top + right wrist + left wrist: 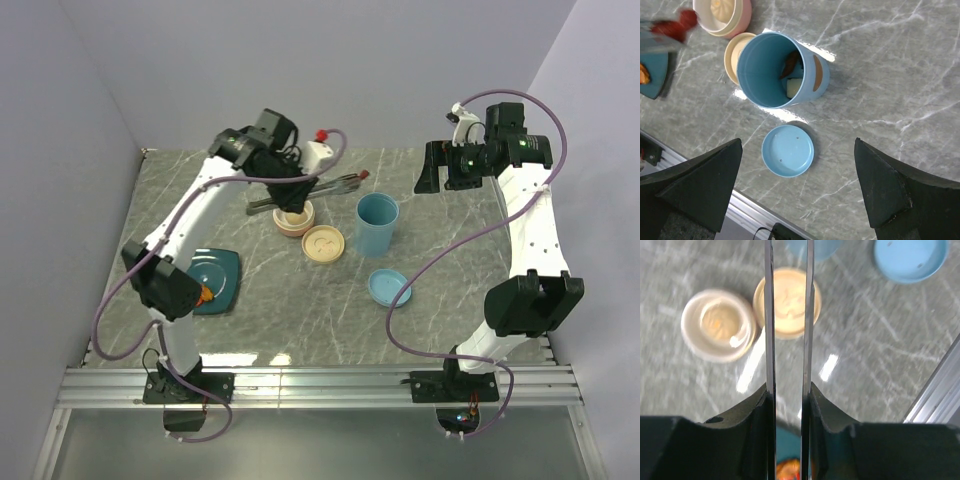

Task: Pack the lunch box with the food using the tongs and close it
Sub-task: Place the food into the lunch box

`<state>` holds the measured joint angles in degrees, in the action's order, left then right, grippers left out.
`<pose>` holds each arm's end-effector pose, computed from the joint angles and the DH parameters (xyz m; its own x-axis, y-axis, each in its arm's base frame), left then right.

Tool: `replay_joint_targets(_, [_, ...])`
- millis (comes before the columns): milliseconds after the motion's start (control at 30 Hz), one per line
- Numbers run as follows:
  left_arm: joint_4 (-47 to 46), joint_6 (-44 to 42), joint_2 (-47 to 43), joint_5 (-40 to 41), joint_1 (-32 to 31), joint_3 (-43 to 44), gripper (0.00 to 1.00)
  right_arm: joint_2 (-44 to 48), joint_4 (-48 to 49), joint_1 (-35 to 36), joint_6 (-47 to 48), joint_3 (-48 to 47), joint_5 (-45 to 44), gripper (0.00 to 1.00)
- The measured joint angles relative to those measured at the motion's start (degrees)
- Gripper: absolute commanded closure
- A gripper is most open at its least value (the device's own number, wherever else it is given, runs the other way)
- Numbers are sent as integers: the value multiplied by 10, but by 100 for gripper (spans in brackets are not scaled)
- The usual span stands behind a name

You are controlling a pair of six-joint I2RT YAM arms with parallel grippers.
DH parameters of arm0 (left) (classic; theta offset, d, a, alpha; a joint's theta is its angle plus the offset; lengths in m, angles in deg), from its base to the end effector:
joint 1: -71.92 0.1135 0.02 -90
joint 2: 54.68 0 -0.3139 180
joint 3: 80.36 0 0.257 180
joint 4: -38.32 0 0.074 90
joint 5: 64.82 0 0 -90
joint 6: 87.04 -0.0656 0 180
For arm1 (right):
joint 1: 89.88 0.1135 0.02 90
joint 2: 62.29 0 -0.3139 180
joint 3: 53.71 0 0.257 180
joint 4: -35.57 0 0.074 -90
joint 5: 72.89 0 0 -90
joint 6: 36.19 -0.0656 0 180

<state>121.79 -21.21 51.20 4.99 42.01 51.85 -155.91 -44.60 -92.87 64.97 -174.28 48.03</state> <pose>0.3439 -0.2240 0.4155 -0.4062 0.6770 -0.6137 0.8732 0.4855 -0.0423 0.3482 0.0156 0.4389 -0.7339 -0.1279 -0.6671 -0.4123 0.8643 0.2879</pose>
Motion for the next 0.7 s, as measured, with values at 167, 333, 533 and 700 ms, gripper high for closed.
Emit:
replay_joint_targets(167, [-6, 10, 50, -6, -49, 38, 78, -2, 0, 0, -2, -3, -11, 0])
replay_joint_targets(333, [-5, 12, 68, -10, -60, 38, 72, -5, 1, 0, -2, -6, -14, 0])
replay_joint_targets(533, [-5, 14, 70, -10, -57, 38, 53, -9, 1, 0, -2, -6, -14, 0])
replay_joint_targets(700, [-3, 16, 80, -15, -58, 47, 49, -11, 1, 0, -2, -6, -14, 0])
